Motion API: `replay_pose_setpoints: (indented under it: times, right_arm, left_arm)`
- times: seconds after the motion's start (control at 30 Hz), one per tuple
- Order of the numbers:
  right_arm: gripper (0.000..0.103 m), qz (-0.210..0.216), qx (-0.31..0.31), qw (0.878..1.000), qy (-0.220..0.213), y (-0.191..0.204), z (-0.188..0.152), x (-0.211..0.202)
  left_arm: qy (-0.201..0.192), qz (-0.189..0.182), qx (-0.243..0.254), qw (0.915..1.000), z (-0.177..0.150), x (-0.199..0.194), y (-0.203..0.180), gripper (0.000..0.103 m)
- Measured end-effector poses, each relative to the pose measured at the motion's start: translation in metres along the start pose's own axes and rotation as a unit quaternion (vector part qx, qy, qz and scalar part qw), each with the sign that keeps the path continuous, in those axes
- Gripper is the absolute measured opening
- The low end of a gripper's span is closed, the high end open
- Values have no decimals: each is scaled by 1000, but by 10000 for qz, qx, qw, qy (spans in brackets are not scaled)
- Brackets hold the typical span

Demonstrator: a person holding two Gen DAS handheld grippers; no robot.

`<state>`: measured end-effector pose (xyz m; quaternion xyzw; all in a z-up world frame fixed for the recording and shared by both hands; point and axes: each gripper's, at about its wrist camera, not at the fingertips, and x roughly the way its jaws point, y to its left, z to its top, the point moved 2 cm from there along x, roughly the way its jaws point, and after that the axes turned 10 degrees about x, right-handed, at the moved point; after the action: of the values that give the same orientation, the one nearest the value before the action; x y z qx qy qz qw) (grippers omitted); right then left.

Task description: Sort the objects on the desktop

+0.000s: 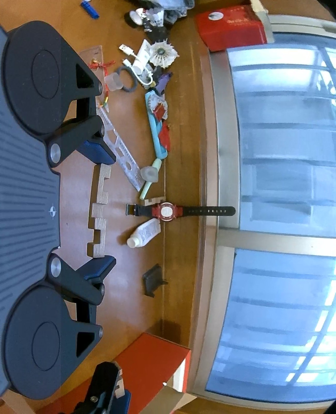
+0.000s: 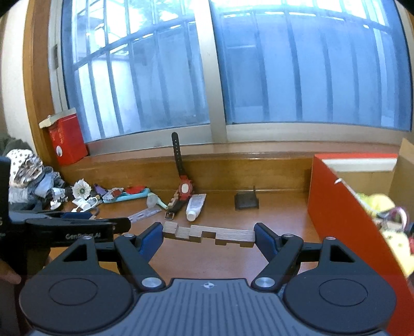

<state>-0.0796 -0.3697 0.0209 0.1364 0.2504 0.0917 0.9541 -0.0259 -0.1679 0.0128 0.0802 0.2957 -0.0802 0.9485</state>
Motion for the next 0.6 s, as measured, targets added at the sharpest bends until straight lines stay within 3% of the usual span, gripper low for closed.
replay_pose_setpoints:
  times: [0.6]
  right_arm:
    - [78, -239, 286, 9991, -201, -75, 26, -37]
  left_arm:
    - [-74, -286, 247, 9993, 26, 11, -76, 76]
